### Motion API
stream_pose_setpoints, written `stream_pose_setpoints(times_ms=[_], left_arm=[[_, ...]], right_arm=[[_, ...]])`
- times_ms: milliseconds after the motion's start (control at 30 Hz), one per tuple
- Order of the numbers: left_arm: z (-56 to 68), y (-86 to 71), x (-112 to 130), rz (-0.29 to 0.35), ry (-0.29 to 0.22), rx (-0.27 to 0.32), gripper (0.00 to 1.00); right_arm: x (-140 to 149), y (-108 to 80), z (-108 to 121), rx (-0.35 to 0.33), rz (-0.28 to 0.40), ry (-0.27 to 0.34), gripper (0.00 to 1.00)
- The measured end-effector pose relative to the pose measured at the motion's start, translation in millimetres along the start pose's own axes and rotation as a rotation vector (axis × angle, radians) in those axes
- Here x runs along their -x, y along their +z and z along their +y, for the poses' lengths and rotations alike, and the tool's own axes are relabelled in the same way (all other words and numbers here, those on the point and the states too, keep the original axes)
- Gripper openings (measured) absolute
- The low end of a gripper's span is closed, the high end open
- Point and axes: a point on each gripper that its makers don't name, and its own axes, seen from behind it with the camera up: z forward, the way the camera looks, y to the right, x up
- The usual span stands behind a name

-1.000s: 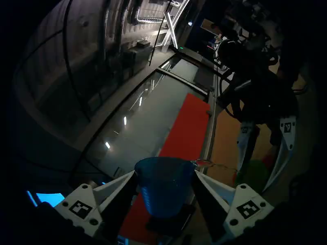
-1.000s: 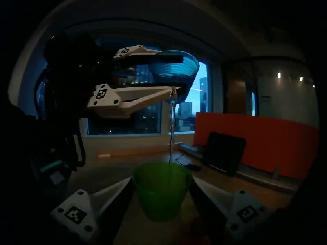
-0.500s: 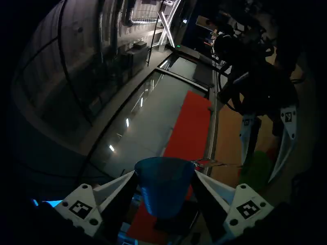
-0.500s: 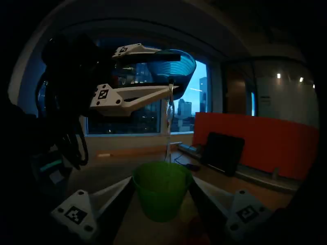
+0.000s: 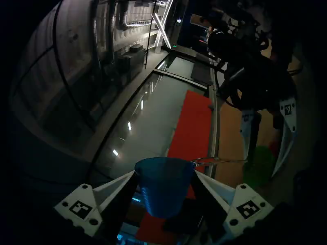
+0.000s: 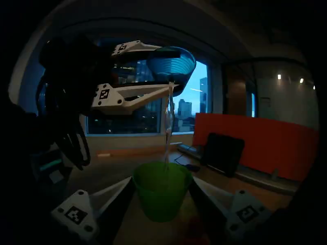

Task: Pour water

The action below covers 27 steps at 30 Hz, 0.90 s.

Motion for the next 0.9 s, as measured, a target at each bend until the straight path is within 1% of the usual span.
stream_pose_setpoints(times_ms=[267, 600, 900], left_arm=[[1.0, -0.5, -4, 0.007, 0.038, -0.001, 0.86], [2.0, 3.3, -9, 0.014, 0.098, -0.002, 0.86], [-4.4, 2.8, -16, 0.022, 0.147, -0.009, 0.86]], right_arm=[[0, -2.4, 1, -0.002, 0.004, 0.000, 0.90], [1, -4.6, 2, -0.002, 0.004, -0.005, 0.90], [1, -6.0, 4, -0.001, 0.005, -0.005, 0.90]])
